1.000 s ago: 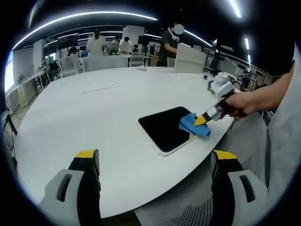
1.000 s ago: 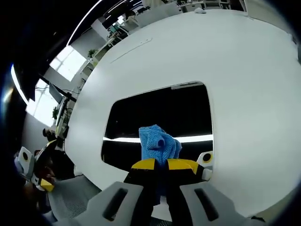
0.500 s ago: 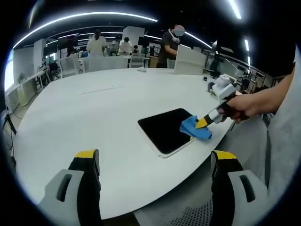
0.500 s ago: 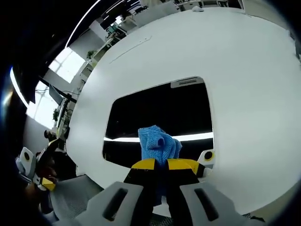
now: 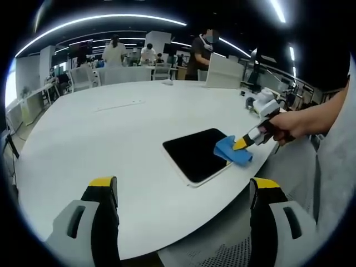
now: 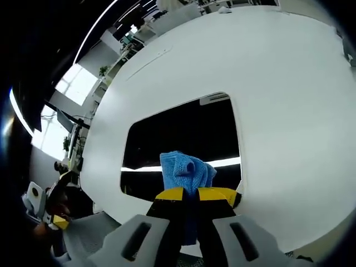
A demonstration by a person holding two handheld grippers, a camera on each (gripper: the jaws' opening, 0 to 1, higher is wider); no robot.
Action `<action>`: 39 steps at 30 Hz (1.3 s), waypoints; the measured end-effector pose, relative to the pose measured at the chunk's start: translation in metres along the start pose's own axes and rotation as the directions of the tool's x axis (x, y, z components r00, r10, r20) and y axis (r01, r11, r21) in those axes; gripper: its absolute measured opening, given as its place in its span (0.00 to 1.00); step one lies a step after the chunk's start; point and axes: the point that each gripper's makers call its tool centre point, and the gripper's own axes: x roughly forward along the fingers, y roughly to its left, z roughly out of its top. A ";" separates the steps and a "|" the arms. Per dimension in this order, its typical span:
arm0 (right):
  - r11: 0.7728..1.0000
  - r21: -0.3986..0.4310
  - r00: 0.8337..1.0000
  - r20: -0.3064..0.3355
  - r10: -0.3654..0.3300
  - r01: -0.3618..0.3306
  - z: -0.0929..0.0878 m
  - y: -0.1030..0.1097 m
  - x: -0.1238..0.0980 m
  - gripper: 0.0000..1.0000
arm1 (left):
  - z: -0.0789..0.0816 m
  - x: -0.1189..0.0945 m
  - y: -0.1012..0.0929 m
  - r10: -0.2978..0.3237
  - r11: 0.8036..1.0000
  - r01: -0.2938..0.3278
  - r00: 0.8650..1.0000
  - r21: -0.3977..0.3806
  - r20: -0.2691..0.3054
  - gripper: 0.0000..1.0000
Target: Wipe the mirror surface with the cleaning cloth until all visible marks leave the cleaned area.
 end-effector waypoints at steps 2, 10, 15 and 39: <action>1.000 0.007 1.000 0.005 -0.005 0.005 0.002 -0.006 -0.002 0.01 | 0.001 0.000 -0.002 0.000 1.000 0.000 1.000 0.000 -0.001 0.99; 0.999 0.044 0.999 0.025 -0.027 0.026 0.007 -0.025 -0.011 0.01 | 0.003 0.003 -0.004 -0.005 1.000 0.005 1.000 0.001 -0.001 0.99; 0.997 0.063 0.999 0.034 -0.037 0.035 0.009 -0.034 -0.015 0.01 | 0.004 0.005 -0.005 -0.010 1.000 0.010 1.000 0.002 -0.002 0.99; 0.996 0.010 0.995 0.058 -0.087 0.087 0.032 -0.038 -0.002 0.01 | 0.003 0.008 0.003 -0.012 1.000 0.012 1.000 -0.002 -0.006 0.99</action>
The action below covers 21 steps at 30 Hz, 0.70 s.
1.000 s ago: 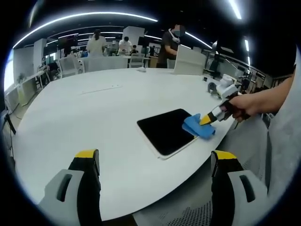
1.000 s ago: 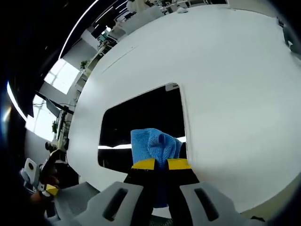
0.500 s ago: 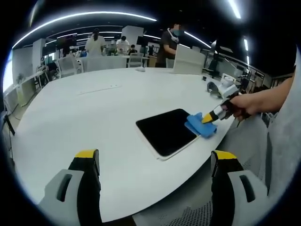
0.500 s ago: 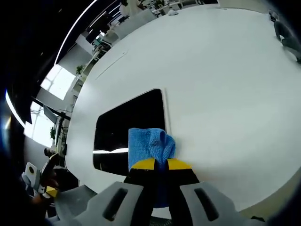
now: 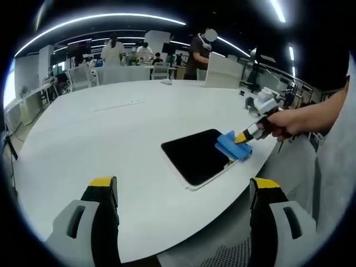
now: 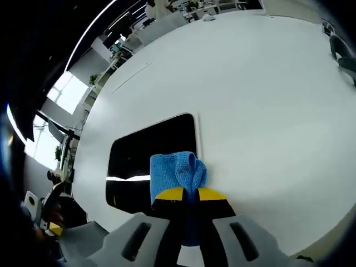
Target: Wipe the mirror surface with the cleaning cloth until all visible marks leave the cleaned area.
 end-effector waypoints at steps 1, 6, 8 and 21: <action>1.000 -0.010 1.000 0.002 -0.005 0.005 0.003 0.000 0.001 0.01 | 0.000 0.000 0.001 0.000 1.000 0.000 1.000 -0.001 0.000 0.99; 0.997 -0.074 0.999 0.012 -0.034 0.035 0.012 0.001 0.005 0.02 | 0.003 0.000 0.000 0.003 1.000 -0.003 1.000 -0.004 0.000 0.99; 0.995 -0.092 0.999 0.018 -0.041 0.042 0.016 0.002 0.008 0.02 | 0.003 0.000 0.002 0.004 1.000 -0.004 1.000 -0.006 0.000 0.99; 0.993 -0.100 0.997 0.037 -0.067 0.070 0.045 0.000 0.020 0.02 | 0.002 0.002 0.011 0.012 1.000 -0.012 1.000 -0.021 -0.001 0.99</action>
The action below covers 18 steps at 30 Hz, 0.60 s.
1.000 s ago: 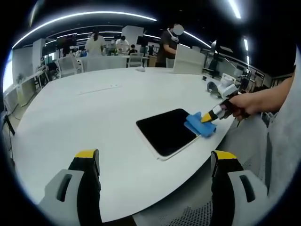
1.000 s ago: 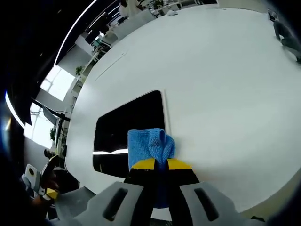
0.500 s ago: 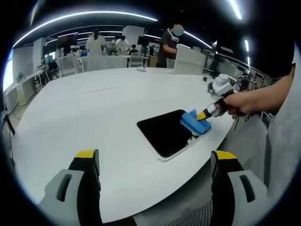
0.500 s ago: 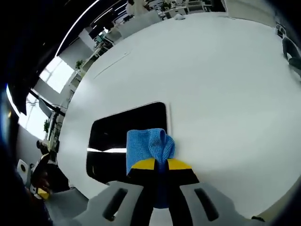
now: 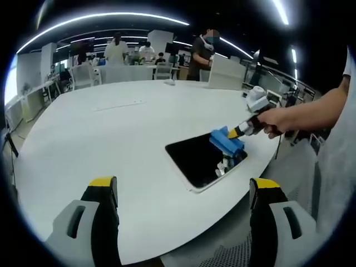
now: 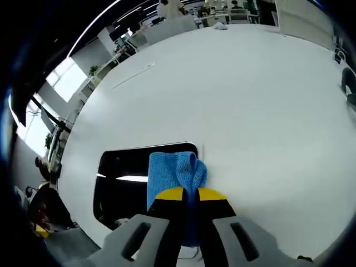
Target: Wipe the mirror surface with the cleaning cloth until all visible marks leave the cleaned area.
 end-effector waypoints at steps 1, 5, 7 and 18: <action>1.000 -0.002 1.000 0.000 -0.001 0.001 0.001 0.000 0.001 0.02 | 0.000 0.000 -0.001 0.001 1.000 -0.001 1.000 0.000 -0.001 0.99; 1.000 -0.014 1.000 0.002 -0.005 0.005 0.007 -0.001 0.004 0.02 | -0.002 0.000 0.001 0.004 1.000 -0.004 1.000 -0.007 -0.001 0.99; 1.000 -0.014 1.000 0.003 -0.004 0.004 0.010 -0.002 0.007 0.02 | -0.002 0.000 0.000 0.006 1.000 -0.006 1.000 -0.009 -0.001 0.99; 1.000 -0.018 1.000 0.007 -0.010 0.010 0.022 -0.001 0.012 0.02 | -0.001 0.003 -0.001 0.009 1.000 -0.009 1.000 -0.013 0.000 0.99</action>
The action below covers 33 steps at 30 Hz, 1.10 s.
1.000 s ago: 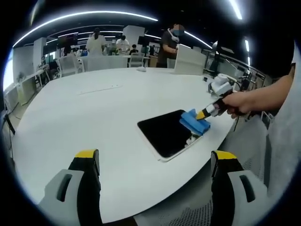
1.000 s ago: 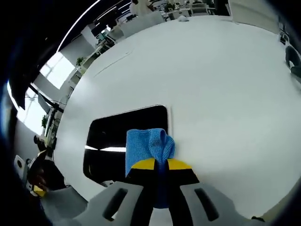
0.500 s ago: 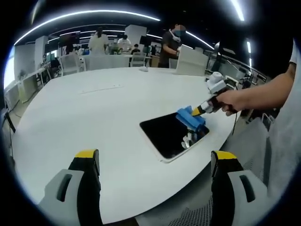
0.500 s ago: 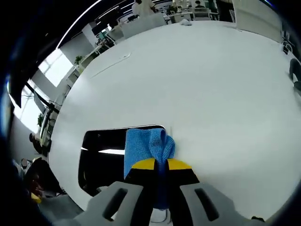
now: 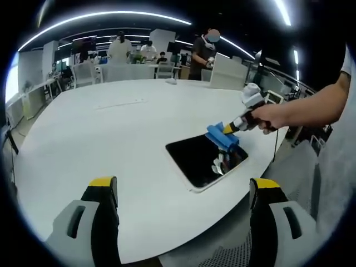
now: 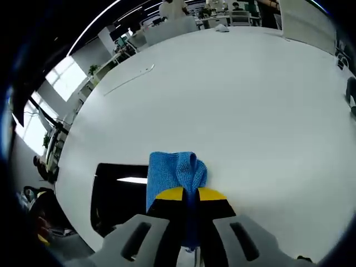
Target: Wipe the mirror surface with the cleaning cloth until all visible marks leave the cleaned area.
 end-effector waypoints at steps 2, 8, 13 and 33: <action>1.000 0.001 1.000 -0.001 -0.002 0.002 0.003 0.001 0.001 0.02 | 0.002 0.000 -0.002 -0.002 1.000 0.002 1.000 0.002 -0.001 0.99; 1.000 -0.006 1.000 -0.001 -0.007 0.007 0.008 0.001 0.004 0.02 | 0.007 0.000 -0.005 -0.002 1.000 0.002 1.000 0.008 0.001 0.99; 1.000 -0.005 1.000 0.004 -0.005 0.005 0.011 0.000 0.007 0.02 | 0.007 -0.002 -0.001 0.006 1.000 -0.006 1.000 0.004 0.003 0.99; 1.000 -0.002 0.997 0.069 0.022 -0.022 0.037 -0.033 -0.037 0.02 | 0.006 0.003 0.003 0.003 1.000 -0.003 1.000 -0.006 0.014 0.99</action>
